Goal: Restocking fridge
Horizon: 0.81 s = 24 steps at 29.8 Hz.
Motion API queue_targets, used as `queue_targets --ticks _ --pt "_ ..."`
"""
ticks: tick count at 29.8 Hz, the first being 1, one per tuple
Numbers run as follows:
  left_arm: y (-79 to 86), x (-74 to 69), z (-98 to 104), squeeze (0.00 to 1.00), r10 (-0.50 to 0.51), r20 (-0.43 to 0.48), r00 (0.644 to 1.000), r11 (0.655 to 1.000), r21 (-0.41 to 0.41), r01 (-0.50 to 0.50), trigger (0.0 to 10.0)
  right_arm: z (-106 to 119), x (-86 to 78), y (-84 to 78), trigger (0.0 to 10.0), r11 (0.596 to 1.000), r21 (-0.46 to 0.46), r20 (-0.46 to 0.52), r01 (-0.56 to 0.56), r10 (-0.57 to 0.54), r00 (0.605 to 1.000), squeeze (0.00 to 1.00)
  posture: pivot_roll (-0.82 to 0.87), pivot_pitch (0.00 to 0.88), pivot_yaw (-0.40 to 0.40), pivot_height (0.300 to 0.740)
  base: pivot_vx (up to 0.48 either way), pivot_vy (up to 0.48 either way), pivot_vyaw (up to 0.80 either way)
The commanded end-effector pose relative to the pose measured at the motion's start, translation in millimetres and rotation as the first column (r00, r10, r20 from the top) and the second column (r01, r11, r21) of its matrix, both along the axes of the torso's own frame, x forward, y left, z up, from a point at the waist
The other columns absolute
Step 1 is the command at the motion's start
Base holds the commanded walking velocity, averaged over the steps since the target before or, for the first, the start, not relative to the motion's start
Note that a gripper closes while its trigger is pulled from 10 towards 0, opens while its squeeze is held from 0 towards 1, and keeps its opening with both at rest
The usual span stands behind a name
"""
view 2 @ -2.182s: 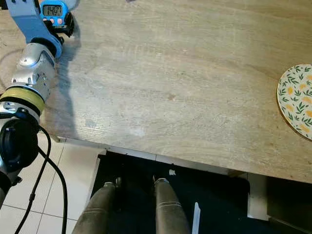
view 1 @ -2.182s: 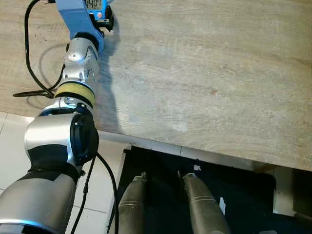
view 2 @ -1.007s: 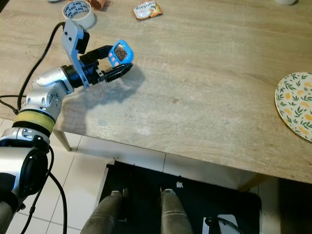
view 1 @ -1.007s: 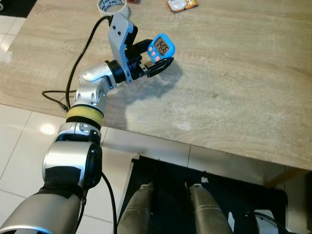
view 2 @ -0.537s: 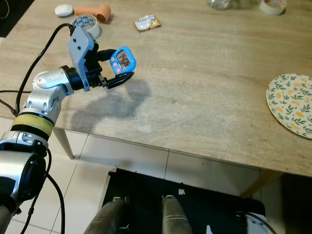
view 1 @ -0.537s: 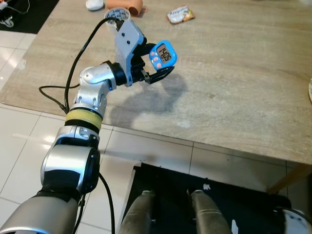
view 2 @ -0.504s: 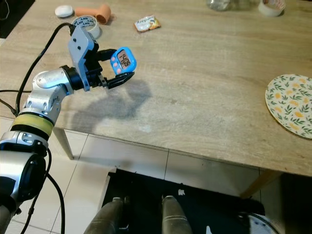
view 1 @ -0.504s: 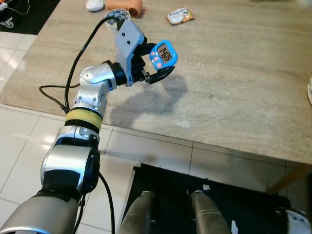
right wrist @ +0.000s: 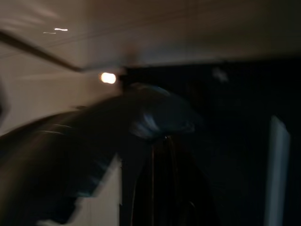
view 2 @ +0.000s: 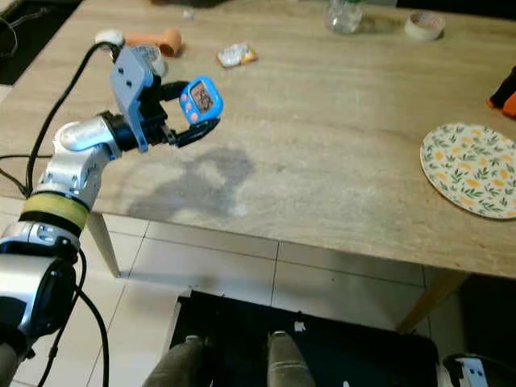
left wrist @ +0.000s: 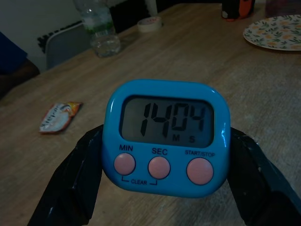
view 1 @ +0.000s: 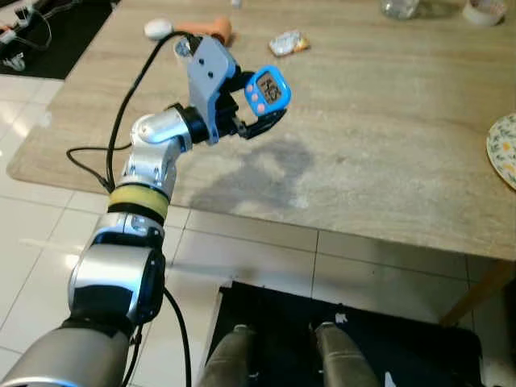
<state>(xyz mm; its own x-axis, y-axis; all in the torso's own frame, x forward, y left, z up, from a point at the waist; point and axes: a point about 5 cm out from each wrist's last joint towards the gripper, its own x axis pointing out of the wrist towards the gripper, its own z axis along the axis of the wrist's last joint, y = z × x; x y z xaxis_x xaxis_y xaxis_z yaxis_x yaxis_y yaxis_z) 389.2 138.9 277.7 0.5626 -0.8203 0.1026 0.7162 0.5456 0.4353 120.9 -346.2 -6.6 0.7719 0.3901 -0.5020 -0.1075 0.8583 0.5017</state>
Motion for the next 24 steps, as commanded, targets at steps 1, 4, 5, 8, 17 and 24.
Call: queue_targets --ticks 1,4,5,8,17,24 --pt "0.1 -1.0 -3 0.0 0.008 0.011 1.0 1.0 -0.022 -0.008 10.0 9 1.5 4.2 10.0 0.996 0.055 0.049 -0.076 0.074 0.996 0.0 -0.12 0.225 0.05 0.74 0.0 0.0 0.0" --pt "0.4 -0.9 -2 0.0 0.012 0.011 1.0 1.0 -0.026 -0.012 10.0 12 4.8 7.4 10.0 0.992 0.069 0.072 -0.11 0.105 0.992 0.0 -0.12 0.225 0.05 0.74 0.0 0.0 0.0" --pt "0.4 -0.9 -3 0.0 0.014 0.012 1.0 1.0 -0.028 -0.013 10.0 15 7.9 10.5 10.0 0.988 0.076 0.091 -0.138 0.131 0.987 0.0 -0.12 0.226 0.05 0.74 0.0 0.0 0.0" --pt "0.9 -0.9 -3 0.0 0.018 0.013 1.0 0.999 -0.027 -0.018 10.0 23 15.8 17.4 10.0 0.975 0.097 0.142 -0.201 0.186 0.972 0.0 -0.12 0.226 0.047 0.74 0.0 0.0 0.0" --pt "1.6 -0.4 -4 0.0 0.038 0.018 0.999 0.998 -0.04 -0.037 10.0 57 36.6 27.7 10.0 0.926 0.112 0.272 -0.361 0.321 0.907 0.0 -0.12 0.226 0.044 0.74 0.0 0.0 0.0" --pt "3.4 1.1 -3 0.0 0.068 0.022 0.997 0.996 -0.063 -0.066 10.0 85 51.1 41.8 10.0 0.889 0.094 0.377 -0.449 0.385 0.842 0.0 -0.13 0.226 0.044 0.74 0.0 0.0 0.0"
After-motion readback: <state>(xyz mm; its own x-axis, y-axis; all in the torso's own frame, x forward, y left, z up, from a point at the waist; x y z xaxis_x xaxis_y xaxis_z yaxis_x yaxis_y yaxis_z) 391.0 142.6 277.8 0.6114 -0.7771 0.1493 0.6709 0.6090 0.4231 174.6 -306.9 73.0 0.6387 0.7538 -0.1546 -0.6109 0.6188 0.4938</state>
